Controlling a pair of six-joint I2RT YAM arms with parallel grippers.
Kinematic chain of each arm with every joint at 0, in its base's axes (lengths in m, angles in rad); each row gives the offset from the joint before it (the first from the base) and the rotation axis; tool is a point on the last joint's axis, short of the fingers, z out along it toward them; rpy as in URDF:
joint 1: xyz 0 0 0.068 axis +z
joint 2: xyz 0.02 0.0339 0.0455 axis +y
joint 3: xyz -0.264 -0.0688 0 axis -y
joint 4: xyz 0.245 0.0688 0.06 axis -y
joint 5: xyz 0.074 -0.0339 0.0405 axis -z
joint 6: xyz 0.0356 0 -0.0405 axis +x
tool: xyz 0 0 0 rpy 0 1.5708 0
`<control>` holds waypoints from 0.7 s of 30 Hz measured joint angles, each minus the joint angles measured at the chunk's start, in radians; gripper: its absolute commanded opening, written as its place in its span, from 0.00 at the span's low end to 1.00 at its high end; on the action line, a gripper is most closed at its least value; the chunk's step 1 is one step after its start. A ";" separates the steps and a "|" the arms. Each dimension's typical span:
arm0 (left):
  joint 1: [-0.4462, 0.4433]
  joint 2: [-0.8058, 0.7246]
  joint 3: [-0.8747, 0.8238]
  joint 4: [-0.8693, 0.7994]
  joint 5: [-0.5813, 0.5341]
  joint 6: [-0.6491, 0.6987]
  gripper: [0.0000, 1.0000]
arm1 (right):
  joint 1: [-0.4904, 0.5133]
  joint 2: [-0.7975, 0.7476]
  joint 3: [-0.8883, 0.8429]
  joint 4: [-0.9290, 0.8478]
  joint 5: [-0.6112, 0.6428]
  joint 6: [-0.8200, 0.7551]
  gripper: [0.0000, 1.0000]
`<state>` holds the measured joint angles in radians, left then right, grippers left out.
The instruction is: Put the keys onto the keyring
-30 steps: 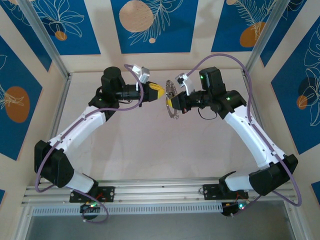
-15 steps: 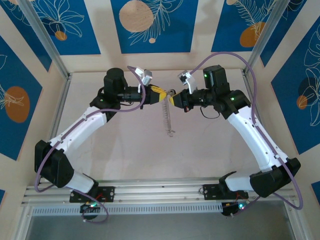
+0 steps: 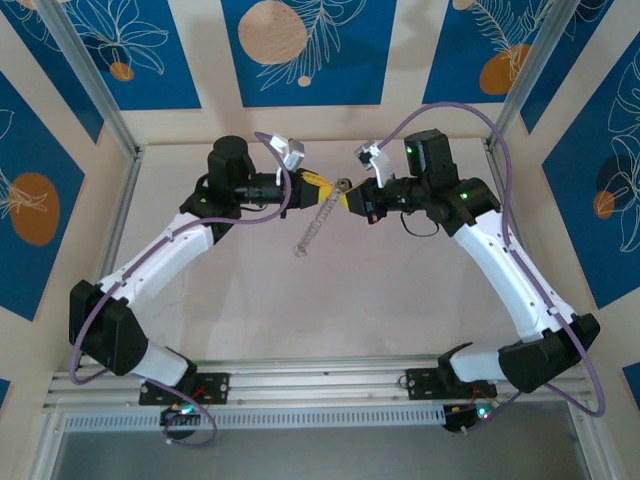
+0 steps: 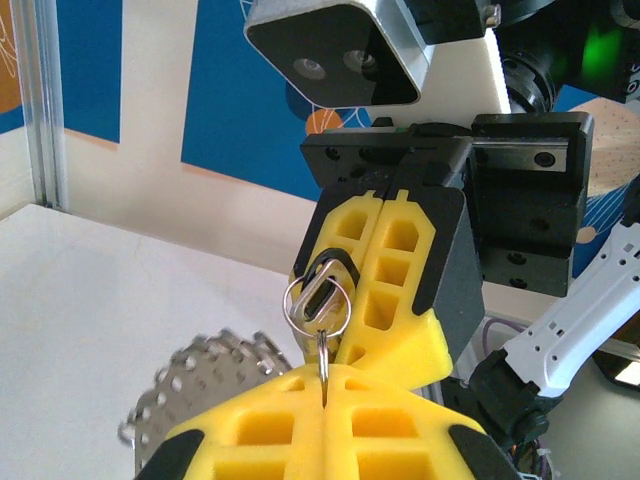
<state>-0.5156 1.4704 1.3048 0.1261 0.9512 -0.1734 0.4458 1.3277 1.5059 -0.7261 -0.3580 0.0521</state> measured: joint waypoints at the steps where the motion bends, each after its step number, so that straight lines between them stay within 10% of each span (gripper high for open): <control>1: 0.000 0.000 0.000 0.000 -0.001 0.000 0.00 | 0.000 0.000 0.000 -0.003 0.006 -0.002 0.00; 21: 0.000 0.000 0.000 0.027 -0.003 -0.026 0.00 | 0.001 0.001 0.000 -0.008 0.022 -0.012 0.00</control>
<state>-0.5156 1.4704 1.3045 0.1532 0.9485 -0.1997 0.4465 1.3289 1.5055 -0.7338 -0.3359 0.0399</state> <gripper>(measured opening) 0.048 0.065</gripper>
